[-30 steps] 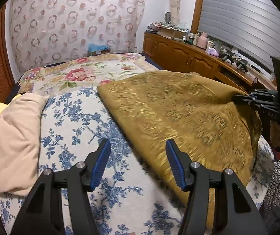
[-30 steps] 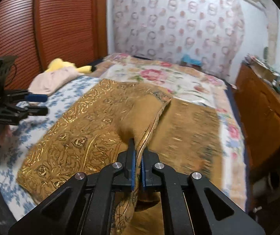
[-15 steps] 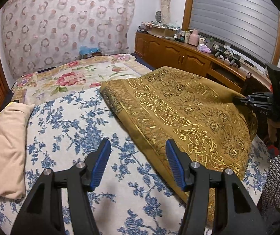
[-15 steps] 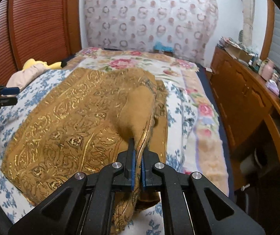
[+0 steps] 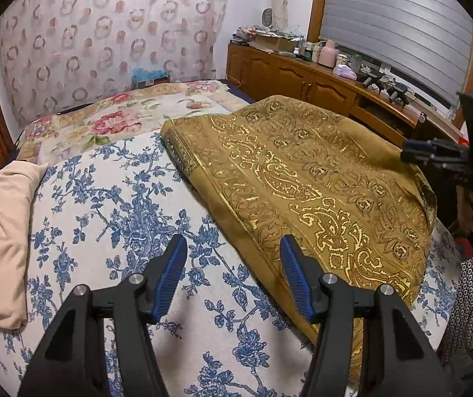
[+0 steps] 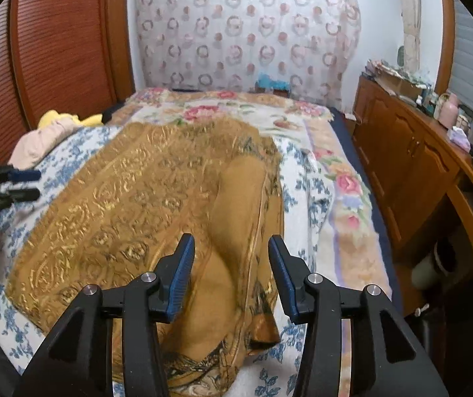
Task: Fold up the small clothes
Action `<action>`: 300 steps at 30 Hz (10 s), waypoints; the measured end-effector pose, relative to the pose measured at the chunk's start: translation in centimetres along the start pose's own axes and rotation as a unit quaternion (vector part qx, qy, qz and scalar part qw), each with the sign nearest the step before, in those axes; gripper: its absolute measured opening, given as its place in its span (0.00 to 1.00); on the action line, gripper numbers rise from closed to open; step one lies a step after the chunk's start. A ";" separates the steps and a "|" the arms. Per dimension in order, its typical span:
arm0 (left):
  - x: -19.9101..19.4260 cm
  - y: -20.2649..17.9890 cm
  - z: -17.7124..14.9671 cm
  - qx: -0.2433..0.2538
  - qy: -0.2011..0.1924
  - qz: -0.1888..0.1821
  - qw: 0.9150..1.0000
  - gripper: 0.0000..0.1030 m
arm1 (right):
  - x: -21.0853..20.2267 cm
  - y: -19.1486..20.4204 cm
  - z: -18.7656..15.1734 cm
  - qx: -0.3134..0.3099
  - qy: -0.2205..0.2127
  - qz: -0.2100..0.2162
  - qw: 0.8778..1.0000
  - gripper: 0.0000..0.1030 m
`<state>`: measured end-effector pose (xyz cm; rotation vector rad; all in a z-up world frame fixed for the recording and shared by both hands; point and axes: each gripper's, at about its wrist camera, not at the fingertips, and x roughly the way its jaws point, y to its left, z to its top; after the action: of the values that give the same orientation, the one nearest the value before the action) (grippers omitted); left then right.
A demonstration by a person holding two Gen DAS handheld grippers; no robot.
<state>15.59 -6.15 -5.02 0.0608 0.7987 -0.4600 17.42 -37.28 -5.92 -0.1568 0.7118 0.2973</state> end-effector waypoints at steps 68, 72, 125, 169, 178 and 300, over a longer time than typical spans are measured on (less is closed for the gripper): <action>6.8 2.2 3.3 0.003 0.047 -0.002 0.999 0.57 | 11.8 -3.3 11.3 -0.045 0.018 -0.063 0.997 0.45; 5.5 2.0 3.1 0.004 0.040 -0.003 0.999 0.57 | 10.2 -1.9 9.8 -0.056 0.019 -0.050 0.997 0.46; -4.2 -5.3 0.2 0.016 -0.030 -0.116 0.993 0.00 | -1.9 10.2 -6.2 -0.054 0.032 0.076 0.995 0.69; -0.8 -0.6 4.3 -0.013 -0.038 -0.048 0.998 0.08 | 1.7 6.6 3.7 -0.073 -0.037 0.040 0.996 0.05; -1.2 3.0 6.6 -0.023 -0.058 -0.022 0.998 0.50 | 6.0 7.0 8.3 -0.112 -0.032 0.043 0.992 0.04; -10.1 19.0 3.0 -0.136 -0.155 0.079 0.975 0.06 | 9.8 19.8 22.8 -0.201 -0.084 0.158 0.963 0.14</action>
<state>19.47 14.06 1.93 -0.1974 0.5379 -0.1988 32.16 -10.93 3.80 -0.4007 0.4988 0.7543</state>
